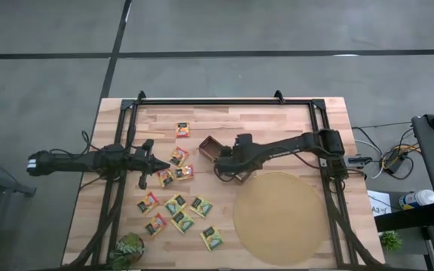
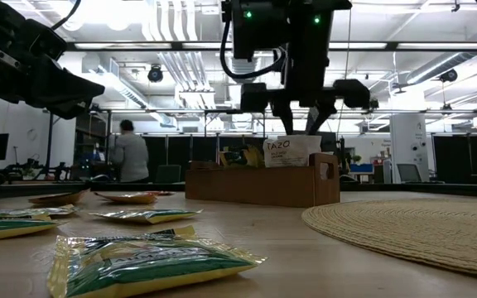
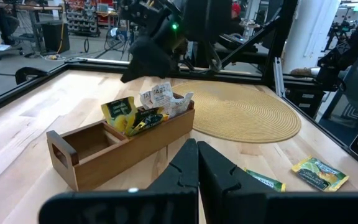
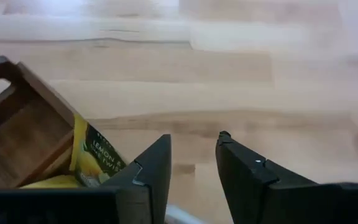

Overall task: Pick & Place Tea
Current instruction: Put the yellow tea bag into the middle section of the wooden organizer

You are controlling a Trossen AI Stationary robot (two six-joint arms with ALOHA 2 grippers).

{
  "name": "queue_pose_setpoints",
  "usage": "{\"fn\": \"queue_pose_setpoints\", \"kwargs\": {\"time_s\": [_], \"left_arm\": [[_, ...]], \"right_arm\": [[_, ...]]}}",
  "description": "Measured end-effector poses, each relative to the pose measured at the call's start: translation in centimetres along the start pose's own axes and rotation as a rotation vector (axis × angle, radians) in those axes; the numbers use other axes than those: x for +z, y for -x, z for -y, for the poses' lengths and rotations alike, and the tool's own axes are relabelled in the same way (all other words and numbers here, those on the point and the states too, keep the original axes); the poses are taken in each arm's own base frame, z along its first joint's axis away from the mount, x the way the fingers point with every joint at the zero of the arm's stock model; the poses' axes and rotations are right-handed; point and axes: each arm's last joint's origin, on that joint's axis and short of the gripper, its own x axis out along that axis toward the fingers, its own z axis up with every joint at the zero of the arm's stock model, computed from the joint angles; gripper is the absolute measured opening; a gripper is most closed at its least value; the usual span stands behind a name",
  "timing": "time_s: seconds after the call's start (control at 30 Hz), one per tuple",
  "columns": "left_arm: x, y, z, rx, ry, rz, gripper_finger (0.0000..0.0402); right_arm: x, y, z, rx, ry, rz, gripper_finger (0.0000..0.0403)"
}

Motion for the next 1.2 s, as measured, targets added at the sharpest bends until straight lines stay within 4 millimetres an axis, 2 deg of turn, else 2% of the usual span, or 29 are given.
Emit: {"fn": "queue_pose_setpoints", "kwargs": {"time_s": [0.3, 0.5, 0.63, 0.8, 0.9, 1.07, 1.2], "left_arm": [[0.0, 0.0, 0.0, 0.000, 0.000, 0.000, 0.0000], [0.0, 0.0, 0.0, 0.000, 0.000, 0.000, 0.0000], [0.0, 0.0, 0.0, 0.000, 0.000, 0.000, 0.0000], [0.0, 0.0, 0.0, 0.000, 0.000, 0.000, 0.0000], [0.0, 0.0, 0.0, 0.000, 0.000, 0.001, 0.0000], [0.0, 0.0, 0.0, 0.000, 0.000, 0.000, 0.0000], [0.0, 0.0, 0.0, 0.000, 0.000, 0.001, 0.0000]], "right_arm": [[3.4, 0.8, -0.2, 0.039, 0.259, 0.007, 0.0124], [4.0, 1.1, -0.7, 0.076, 0.385, -0.002, 0.0109], [4.2, 0.4, -0.5, 0.059, 0.405, -0.030, 0.0089], [5.0, -0.5, -0.4, 0.065, 0.527, -0.098, 0.0020], [5.7, -1.2, -0.3, 0.074, 0.579, -0.146, 0.0011], [7.1, -2.4, 0.0, 0.059, 0.549, -0.174, 0.0008], [8.0, -3.4, 0.1, 0.103, 0.550, -0.282, 0.0008]]}}
